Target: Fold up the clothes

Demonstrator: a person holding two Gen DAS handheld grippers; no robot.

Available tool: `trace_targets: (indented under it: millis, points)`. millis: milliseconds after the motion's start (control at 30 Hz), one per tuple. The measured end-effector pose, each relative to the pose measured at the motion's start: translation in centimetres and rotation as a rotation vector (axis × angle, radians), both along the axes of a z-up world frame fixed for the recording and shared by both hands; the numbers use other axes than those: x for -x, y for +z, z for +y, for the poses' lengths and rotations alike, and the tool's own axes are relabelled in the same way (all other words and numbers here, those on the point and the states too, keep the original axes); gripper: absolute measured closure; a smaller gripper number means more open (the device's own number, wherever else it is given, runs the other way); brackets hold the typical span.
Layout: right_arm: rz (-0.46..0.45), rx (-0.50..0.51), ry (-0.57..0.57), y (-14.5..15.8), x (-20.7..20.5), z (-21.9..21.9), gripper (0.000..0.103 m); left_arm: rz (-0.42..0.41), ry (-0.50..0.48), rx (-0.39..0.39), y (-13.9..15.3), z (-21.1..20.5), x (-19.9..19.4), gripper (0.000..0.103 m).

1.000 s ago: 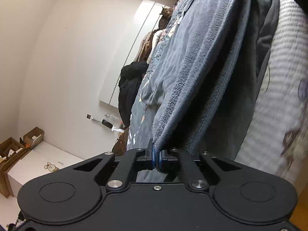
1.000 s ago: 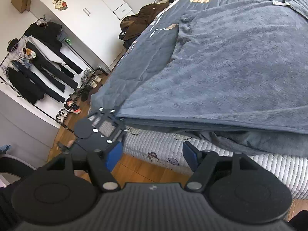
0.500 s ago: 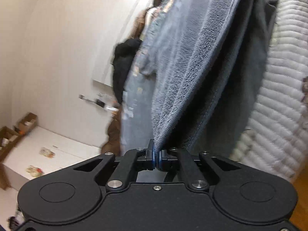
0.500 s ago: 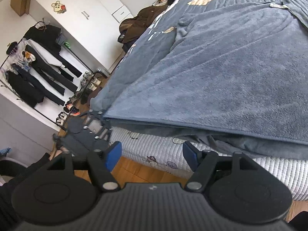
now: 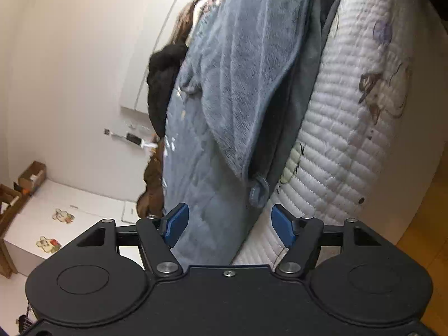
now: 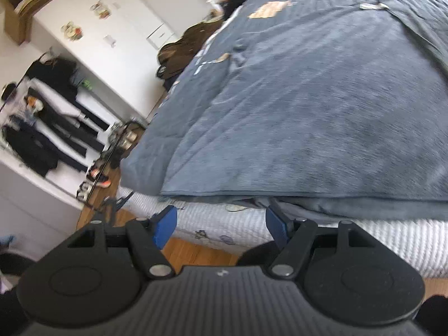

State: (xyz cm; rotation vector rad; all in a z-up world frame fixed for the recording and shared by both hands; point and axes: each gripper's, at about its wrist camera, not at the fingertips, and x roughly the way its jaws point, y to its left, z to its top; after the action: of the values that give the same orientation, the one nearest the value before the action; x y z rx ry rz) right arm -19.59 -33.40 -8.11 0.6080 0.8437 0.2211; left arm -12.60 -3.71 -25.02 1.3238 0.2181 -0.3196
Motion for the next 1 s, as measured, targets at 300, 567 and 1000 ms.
trace_targets:
  millis: [300, 567, 1000]
  points:
    - [-0.026, -0.009, 0.034, 0.5, -0.1, 1.3, 0.034, -0.034, -0.1, 0.03, -0.2, -4.7, -1.7, 0.041]
    - [-0.035, -0.003, 0.061, 0.8, -0.3, 2.4, 0.034, 0.01, -0.135, 0.049, -0.9, -6.5, -3.5, 0.092]
    - [-0.03, -0.011, 0.016, 0.2, -0.2, 0.8, 0.034, 0.054, -0.103, 0.017, -0.6, -4.5, -3.3, 0.095]
